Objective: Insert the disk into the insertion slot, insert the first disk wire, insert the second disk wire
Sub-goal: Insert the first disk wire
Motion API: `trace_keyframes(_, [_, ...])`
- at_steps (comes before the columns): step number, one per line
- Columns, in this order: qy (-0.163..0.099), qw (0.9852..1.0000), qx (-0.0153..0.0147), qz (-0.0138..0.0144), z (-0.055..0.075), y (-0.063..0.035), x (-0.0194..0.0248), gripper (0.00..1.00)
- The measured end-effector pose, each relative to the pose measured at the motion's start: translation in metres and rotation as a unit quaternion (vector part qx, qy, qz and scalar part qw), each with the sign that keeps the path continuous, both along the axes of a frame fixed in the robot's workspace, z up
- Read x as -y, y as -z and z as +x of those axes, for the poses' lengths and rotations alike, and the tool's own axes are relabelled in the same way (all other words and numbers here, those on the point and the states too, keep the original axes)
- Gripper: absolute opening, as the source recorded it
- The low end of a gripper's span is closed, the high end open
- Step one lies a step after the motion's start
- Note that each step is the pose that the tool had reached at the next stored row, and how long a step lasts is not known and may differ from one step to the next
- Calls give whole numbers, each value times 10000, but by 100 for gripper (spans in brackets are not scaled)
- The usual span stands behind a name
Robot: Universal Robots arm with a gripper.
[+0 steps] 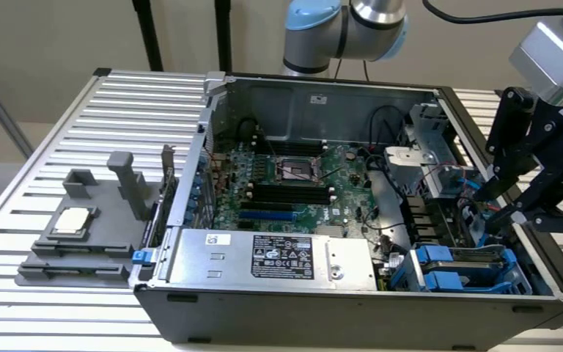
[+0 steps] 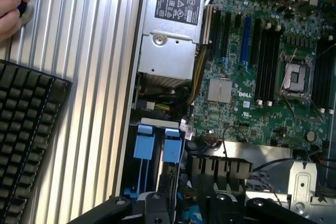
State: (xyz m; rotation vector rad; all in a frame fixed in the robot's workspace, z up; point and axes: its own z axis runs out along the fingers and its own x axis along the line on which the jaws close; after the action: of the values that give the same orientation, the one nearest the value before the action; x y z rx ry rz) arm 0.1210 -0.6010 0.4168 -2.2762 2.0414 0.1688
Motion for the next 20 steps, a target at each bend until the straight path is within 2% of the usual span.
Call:
trace_keyframes(5, [0,10000,0,-1,196,46,-15,35])
trace_keyframes(12, [-5,10000,0,-21,436,170,-78,35])
trace_keyframes(16, [-16,10000,0,-43,485,244,-104,35])
trace_keyframes(20, [-18,10000,0,-55,486,317,-108,35])
